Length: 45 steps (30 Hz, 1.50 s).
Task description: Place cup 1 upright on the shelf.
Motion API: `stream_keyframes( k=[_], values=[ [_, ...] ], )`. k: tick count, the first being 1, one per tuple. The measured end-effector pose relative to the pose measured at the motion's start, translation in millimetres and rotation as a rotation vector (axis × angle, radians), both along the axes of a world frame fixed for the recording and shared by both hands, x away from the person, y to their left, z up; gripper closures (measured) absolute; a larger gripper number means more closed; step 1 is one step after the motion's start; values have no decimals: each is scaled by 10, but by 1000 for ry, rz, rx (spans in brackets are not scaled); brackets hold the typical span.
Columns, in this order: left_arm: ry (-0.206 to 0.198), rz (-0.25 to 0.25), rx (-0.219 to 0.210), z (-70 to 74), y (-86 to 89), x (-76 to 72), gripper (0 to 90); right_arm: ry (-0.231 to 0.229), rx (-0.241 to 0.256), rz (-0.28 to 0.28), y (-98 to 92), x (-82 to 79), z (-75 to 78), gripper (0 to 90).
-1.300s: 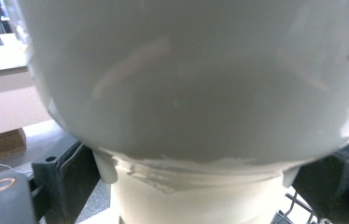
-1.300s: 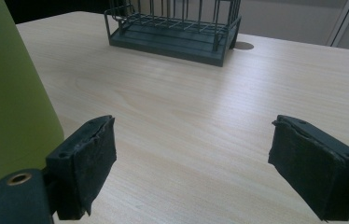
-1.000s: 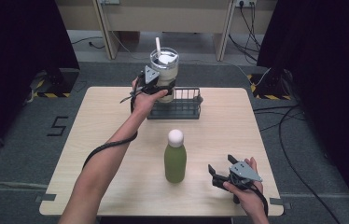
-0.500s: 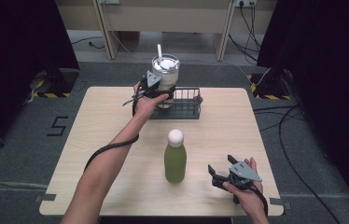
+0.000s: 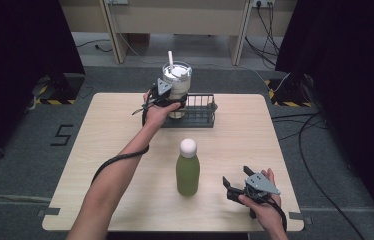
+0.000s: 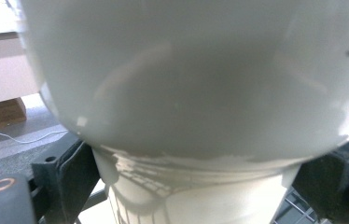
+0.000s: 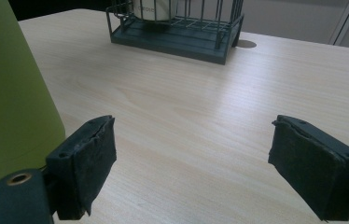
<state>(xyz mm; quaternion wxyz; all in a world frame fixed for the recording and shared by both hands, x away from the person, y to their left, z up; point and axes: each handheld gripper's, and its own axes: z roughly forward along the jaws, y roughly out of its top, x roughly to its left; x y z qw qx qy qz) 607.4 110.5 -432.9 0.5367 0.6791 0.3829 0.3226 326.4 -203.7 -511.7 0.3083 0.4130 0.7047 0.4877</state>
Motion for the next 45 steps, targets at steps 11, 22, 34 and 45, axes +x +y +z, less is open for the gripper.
stream_keyframes(
  k=[11, 22, 34, 45],
  values=[
    [8, -10, -17, -19, 55, -8, 96, 2, -4, 7, 18, -4, -3, 146],
    [0, -13, -4, -10, 62, -9, 47, -4, -5, 20, 26, -14, 7, 130],
    [-16, -2, -8, 46, 138, -115, 0, -4, -8, 26, 51, -19, 12, 128],
    [-34, 0, 14, 109, 266, -273, 0, -13, -9, 30, 64, -34, 33, 128]
  ],
)
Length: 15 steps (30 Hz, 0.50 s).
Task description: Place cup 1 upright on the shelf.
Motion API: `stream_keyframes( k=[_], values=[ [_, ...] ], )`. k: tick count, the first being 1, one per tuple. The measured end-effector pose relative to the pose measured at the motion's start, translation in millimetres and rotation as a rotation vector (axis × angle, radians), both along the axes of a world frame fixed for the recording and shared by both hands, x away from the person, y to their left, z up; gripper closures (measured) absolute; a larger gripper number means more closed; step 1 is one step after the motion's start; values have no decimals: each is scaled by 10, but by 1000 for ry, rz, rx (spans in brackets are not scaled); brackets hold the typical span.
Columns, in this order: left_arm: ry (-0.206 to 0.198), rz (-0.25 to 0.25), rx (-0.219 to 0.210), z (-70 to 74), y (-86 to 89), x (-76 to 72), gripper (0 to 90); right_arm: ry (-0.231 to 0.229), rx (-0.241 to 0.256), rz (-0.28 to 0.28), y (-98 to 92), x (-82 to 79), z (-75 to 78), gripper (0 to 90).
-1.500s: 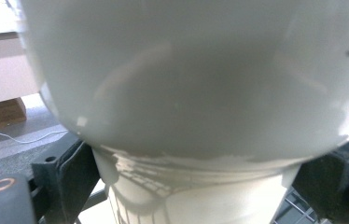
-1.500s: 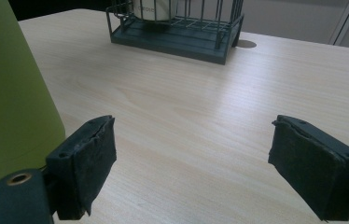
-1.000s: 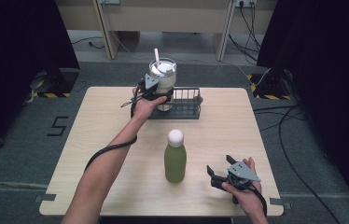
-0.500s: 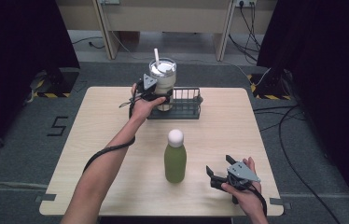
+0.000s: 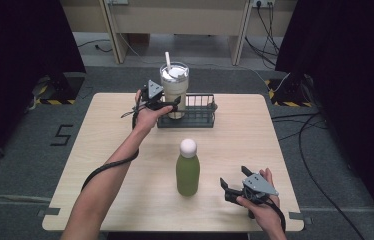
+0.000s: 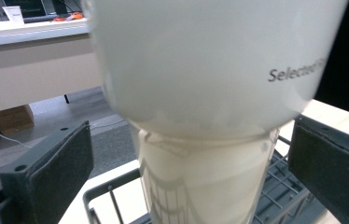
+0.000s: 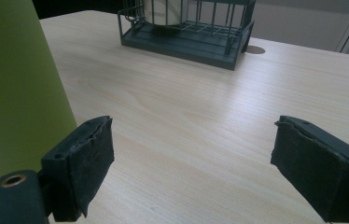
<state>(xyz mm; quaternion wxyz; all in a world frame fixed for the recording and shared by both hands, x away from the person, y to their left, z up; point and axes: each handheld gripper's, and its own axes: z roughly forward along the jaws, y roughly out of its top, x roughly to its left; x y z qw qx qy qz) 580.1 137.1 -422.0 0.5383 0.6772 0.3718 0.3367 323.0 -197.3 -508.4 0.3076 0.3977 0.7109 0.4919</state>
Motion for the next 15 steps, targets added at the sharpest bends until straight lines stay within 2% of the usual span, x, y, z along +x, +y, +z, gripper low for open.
stream_keyframes(
  k=[5, 15],
  values=[
    [-9, 0, 7, 17, 44, -72, 0, -2, -1, 1, 8, -6, 12, 129],
    [-44, -27, 21, 61, 138, -368, 0, -12, 8, 1, 6, -32, 47, 130]
  ],
)
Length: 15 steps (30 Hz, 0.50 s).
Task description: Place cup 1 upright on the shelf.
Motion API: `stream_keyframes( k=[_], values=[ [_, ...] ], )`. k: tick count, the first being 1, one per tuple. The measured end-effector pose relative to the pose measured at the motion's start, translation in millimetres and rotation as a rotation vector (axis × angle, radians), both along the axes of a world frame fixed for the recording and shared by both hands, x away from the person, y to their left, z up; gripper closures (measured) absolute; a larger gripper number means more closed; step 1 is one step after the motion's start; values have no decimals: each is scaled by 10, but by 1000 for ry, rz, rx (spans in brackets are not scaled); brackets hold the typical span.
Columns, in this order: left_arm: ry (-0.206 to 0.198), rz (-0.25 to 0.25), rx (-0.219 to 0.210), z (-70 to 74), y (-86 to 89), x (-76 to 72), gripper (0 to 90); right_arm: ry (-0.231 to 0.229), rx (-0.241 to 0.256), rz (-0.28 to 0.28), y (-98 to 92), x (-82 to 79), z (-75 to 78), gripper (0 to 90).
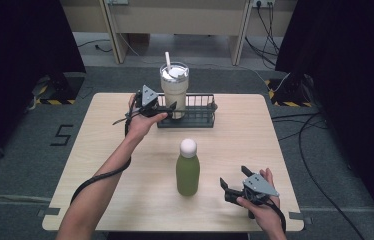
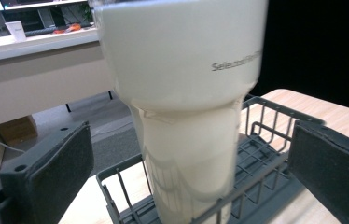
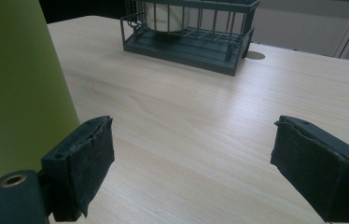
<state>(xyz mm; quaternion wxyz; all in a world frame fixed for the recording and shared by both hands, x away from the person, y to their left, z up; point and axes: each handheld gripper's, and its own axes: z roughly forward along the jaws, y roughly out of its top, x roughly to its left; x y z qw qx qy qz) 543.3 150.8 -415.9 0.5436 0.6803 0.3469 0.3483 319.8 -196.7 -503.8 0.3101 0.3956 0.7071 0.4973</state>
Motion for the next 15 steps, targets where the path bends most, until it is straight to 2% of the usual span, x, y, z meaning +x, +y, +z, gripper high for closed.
stream_keyframes(
  k=[4, 15],
  values=[
    [-6, -2, 9, -5, 48, -88, 0, -5, 2, -6, -16, -4, 10, 131],
    [-18, 7, 2, -19, 243, -361, 0, -20, 15, -2, -1, -10, 82, 132]
  ],
)
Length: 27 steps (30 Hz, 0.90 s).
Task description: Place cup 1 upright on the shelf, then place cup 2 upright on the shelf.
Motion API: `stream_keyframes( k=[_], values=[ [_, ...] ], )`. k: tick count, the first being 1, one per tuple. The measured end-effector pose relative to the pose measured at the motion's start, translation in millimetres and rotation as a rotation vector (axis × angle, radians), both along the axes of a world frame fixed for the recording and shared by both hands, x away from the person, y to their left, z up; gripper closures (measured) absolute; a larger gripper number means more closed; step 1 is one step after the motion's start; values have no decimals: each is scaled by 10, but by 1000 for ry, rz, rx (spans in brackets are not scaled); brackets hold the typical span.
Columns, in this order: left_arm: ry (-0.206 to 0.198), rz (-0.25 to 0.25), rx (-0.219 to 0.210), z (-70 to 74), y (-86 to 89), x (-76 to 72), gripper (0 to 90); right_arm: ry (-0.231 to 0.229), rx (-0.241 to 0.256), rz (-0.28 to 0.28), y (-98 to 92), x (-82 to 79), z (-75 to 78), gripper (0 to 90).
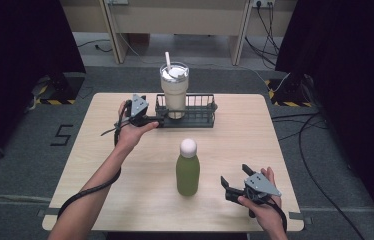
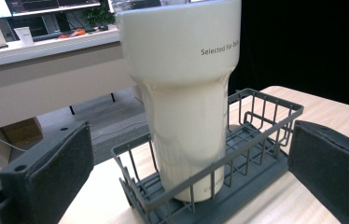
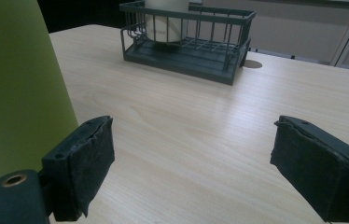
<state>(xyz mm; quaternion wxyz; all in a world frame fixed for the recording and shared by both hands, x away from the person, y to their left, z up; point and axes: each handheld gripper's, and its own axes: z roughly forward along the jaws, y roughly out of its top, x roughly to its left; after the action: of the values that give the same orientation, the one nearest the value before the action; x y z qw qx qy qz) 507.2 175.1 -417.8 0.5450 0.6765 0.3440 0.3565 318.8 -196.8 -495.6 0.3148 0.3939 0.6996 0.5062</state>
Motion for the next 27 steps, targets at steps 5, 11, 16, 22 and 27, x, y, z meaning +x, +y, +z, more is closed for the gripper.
stream_keyframes(
  k=[5, 11, 16, 22, 27],
  values=[
    [-7, -1, 4, -1, 59, -91, 0, -10, 1, 11, 23, -14, 31, 132],
    [-10, -2, -1, -35, 104, -165, 0, -16, 0, 35, 27, -23, 56, 132],
    [-12, 1, -5, -72, 152, -234, 0, -25, 3, 58, 25, -43, 80, 132],
    [-12, 16, 0, -110, 262, -330, 0, -46, 11, 109, 71, -113, 154, 107],
    [-10, 19, 4, -146, 327, -453, 0, -58, 9, 136, 147, -176, 221, 80]
  ],
)
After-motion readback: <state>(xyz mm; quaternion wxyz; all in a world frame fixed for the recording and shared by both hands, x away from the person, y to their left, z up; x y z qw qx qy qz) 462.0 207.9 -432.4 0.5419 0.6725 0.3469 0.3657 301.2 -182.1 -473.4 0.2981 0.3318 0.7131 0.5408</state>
